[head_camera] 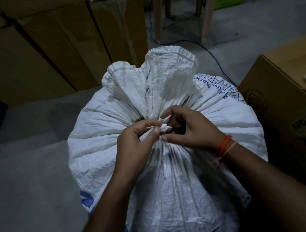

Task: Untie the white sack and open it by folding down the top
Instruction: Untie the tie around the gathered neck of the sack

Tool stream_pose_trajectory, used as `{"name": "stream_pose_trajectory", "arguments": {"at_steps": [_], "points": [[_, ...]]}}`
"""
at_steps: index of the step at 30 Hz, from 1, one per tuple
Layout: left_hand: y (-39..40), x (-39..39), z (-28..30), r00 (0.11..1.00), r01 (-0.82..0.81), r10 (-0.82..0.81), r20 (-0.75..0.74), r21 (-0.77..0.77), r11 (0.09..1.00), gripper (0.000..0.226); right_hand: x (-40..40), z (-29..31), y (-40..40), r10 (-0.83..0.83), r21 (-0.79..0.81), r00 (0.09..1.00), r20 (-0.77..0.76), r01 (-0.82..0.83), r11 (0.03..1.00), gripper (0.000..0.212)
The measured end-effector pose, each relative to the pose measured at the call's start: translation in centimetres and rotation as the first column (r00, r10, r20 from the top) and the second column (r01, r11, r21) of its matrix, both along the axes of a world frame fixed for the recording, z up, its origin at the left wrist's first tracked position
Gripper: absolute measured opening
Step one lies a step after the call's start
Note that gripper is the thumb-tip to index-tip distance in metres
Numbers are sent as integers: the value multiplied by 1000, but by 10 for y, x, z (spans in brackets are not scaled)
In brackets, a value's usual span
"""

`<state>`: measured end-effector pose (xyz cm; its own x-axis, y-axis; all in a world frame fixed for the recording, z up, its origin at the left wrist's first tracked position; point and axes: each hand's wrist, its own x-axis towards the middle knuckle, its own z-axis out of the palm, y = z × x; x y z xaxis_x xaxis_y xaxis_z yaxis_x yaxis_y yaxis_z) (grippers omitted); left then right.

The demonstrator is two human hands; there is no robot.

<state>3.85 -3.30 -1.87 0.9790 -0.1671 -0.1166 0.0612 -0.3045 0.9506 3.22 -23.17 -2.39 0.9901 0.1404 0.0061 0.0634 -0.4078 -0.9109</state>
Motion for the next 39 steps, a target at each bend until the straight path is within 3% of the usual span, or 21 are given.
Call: {"name": "stream_pose_trajectory", "arguments": {"at_steps": [2, 9, 12, 19, 23, 25, 32, 39], "points": [[0, -1, 2, 1000, 15, -15, -17, -32, 999, 18, -2, -2, 4, -12, -15, 1000, 9, 12, 1000, 39], [1, -3, 10, 986, -124, 110, -122, -116, 985, 18, 2, -9, -1, -45, -88, 998, 48, 49, 995, 28], [2, -3, 12, 966, -202, 174, -193, -137, 970, 17, 1, -9, -4, -33, 18, 999, -2, 33, 999, 25], [16, -3, 5, 982, -139, 134, -131, -34, 990, 12, 2, -7, -10, 8, 210, 989, -148, 24, 977, 26], [20, 0, 2, 977, -161, 152, -147, -46, 986, 10, 0, -2, -9, -7, 412, 964, -265, 120, 903, 13], [20, 2, 0, 973, -179, 168, -156, -60, 982, 9, 0, -3, -7, -57, 437, 958, -282, 181, 881, 9], [25, 3, -8, 975, -166, 159, -156, -33, 986, 7, -3, -6, -12, -162, 291, 913, -374, 281, 915, 7], [29, -32, -7, 978, -189, 192, -82, 46, 981, 25, -34, 4, -23, -435, 10, 877, -205, 447, 895, 19]]}}
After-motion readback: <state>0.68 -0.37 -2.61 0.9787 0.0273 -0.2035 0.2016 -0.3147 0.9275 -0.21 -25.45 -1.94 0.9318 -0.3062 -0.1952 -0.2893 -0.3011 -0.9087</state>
